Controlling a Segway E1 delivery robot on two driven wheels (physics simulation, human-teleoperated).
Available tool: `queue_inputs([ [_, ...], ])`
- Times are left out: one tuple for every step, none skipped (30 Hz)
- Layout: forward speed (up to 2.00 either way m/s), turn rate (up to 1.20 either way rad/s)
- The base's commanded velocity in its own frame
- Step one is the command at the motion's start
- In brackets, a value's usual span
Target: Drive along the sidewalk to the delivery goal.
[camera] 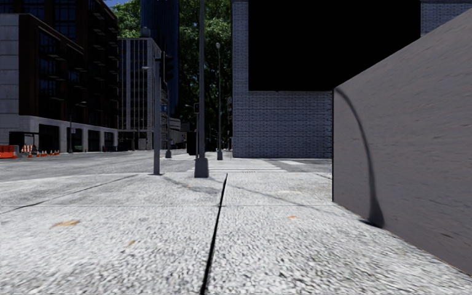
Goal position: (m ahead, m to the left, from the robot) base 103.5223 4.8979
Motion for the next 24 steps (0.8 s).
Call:
queue_inputs([
  [2.00, 0.00],
  [2.00, 0.00],
  [2.00, 0.00],
  [2.00, 0.00],
  [2.00, 0.00],
  [2.00, 0.00],
  [2.00, 0.00],
  [2.00, 0.00],
  [2.00, 0.00],
  [2.00, 0.00],
  [2.00, 0.00],
  [2.00, 0.00],
  [2.00, 0.00],
  [2.00, 0.00],
  [2.00, 0.00],
  [2.00, 0.00],
  [2.00, 0.00],
  [2.00, 0.00],
  [2.00, 0.00],
  [2.00, 0.00],
  [2.00, 0.00],
  [2.00, 0.00],
  [2.00, 0.00],
  [2.00, 0.00],
])
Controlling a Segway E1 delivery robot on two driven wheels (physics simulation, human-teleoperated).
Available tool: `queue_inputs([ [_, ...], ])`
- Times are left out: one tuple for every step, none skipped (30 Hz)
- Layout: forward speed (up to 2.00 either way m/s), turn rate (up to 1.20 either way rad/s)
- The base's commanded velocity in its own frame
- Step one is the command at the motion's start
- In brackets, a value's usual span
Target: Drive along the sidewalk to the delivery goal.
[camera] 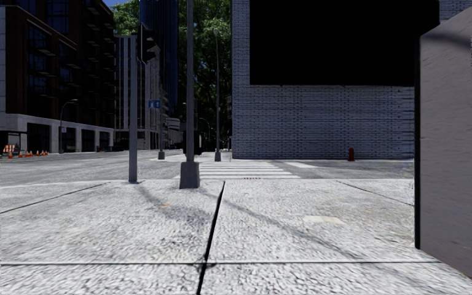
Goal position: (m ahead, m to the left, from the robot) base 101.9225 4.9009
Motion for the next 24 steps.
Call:
queue_inputs([
  [2.00, 0.00],
  [2.00, 0.00],
  [2.00, 0.00],
  [2.00, 0.00],
  [2.00, 0.00],
  [2.00, 0.00],
  [2.00, 0.00],
  [2.00, 0.00],
  [2.00, 0.00],
  [2.00, 0.00],
  [2.00, 0.00],
  [2.00, 0.00],
  [2.00, 0.00],
  [2.00, 0.00],
  [2.00, 0.00],
  [2.00, 0.00],
  [2.00, 0.00],
  [2.00, 0.00],
  [2.00, 0.00],
  [2.00, 0.00],
  [2.00, 0.00],
  [2.00, 0.00],
  [2.00, 0.00],
  [2.00, 0.00],
])
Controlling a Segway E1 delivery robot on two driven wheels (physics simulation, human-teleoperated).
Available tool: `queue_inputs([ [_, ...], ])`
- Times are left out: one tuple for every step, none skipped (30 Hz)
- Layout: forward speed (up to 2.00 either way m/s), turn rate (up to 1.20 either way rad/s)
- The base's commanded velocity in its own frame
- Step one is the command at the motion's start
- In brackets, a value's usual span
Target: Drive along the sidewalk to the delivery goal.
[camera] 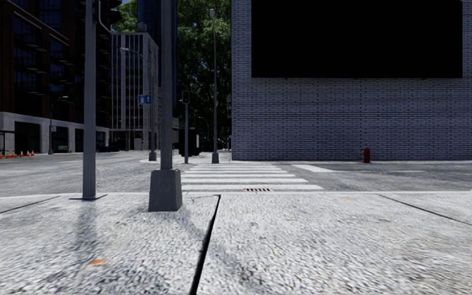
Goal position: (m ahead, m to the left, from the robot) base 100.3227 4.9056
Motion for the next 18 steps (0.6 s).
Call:
queue_inputs([
  [2.00, 0.00],
  [2.00, 0.00],
  [2.00, 0.00],
  [2.00, 0.00],
  [2.00, 0.00],
  [2.00, 0.00],
  [2.00, 0.00],
  [2.00, 0.00],
  [2.00, 0.00],
  [2.00, 0.00],
  [2.00, 0.00],
  [2.00, 0.00],
  [2.00, 0.00],
  [2.00, 0.00],
  [2.00, 0.00],
  [2.00, 0.00],
  [2.00, 0.00],
  [2.00, 0.00],
])
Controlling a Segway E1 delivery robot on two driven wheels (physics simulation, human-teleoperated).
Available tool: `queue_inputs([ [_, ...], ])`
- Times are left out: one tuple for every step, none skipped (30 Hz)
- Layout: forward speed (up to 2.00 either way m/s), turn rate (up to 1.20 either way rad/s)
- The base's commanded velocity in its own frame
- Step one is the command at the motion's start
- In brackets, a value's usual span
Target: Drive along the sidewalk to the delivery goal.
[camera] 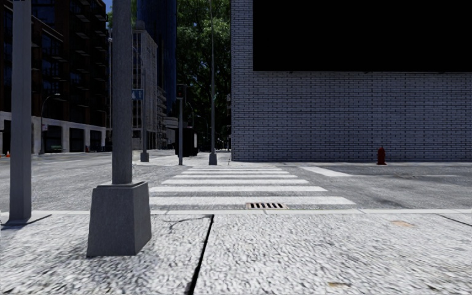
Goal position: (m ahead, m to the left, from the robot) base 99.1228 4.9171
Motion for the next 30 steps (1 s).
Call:
queue_inputs([
  [2.00, 0.00],
  [2.00, 0.00],
  [2.00, 0.00],
  [2.00, 0.00],
  [2.00, 0.00],
  [2.00, 0.00],
  [2.00, 0.00],
  [2.00, 0.00],
  [2.00, 0.00],
  [2.00, 0.00],
  [2.00, 0.00],
  [2.00, 0.00],
  [2.00, 0.00],
  [2.00, 0.00],
  [2.00, 0.00],
  [2.00, 0.00],
  [2.00, 0.00],
  [2.00, 0.00],
  [2.00, 0.00],
  [2.00, 0.00],
  [2.00, 0.00],
  [2.00, 0.00],
  [2.00, 0.00],
  [2.00, 0.00],
  [2.00, 0.00],
  [2.00, 0.00],
  [2.00, 0.00],
  [2.00, 0.00],
  [2.00, 0.00],
  [2.00, 0.00],
])
